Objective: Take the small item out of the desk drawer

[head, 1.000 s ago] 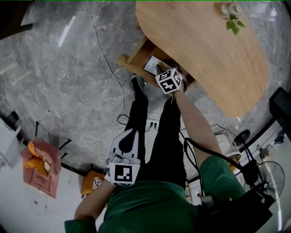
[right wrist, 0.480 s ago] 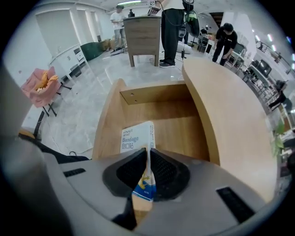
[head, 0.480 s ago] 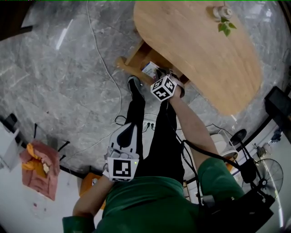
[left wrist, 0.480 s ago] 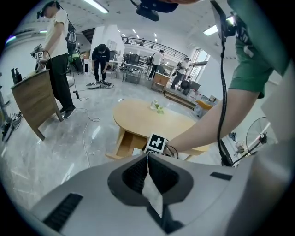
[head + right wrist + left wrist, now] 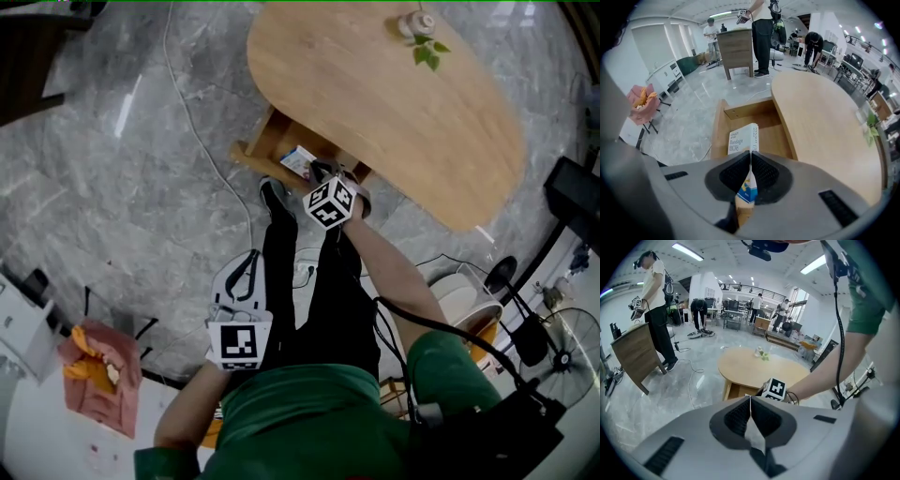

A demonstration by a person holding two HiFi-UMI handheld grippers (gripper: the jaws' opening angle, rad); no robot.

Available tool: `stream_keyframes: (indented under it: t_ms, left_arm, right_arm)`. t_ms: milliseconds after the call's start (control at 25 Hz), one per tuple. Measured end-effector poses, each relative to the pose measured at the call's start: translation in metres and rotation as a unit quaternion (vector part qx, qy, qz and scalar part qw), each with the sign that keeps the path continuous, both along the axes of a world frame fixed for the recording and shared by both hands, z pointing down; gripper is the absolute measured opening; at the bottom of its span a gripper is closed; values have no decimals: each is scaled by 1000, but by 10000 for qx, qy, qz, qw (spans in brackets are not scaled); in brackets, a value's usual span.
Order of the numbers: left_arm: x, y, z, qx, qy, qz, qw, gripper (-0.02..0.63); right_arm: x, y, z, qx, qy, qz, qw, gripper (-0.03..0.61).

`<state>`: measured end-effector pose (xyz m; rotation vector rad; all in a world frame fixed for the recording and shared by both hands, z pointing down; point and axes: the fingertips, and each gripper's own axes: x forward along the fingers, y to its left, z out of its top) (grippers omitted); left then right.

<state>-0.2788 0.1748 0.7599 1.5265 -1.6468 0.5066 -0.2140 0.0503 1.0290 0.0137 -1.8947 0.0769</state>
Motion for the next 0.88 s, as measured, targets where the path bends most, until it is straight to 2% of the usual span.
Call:
stream_keyframes:
  t_ms: [280, 560, 640, 760, 880]
  left_arm:
    - [-7, -33, -46, 374, -234, 281, 9986, 21]
    - [-2, -82, -100, 752, -504, 670, 9936, 21]
    - [1, -97, -113, 821, -590, 682, 9925, 21]
    - [7, -119, -130, 848, -722, 656, 9916, 21]
    - [19, -143, -140, 893, -932, 749, 9888, 21]
  right_arm:
    - [2, -24, -93, -91, -516, 740, 9959, 35]
    - [33, -62, -177, -140, -936, 1634, 9820, 35]
    - [48, -77, -193, -181, -1115, 2012, 9730, 35]
    - [81, -99, -209, -391, -1374, 2748, 9508, 34]
    - [120, -132, -213, -383, -1594, 3298, 9297, 34]
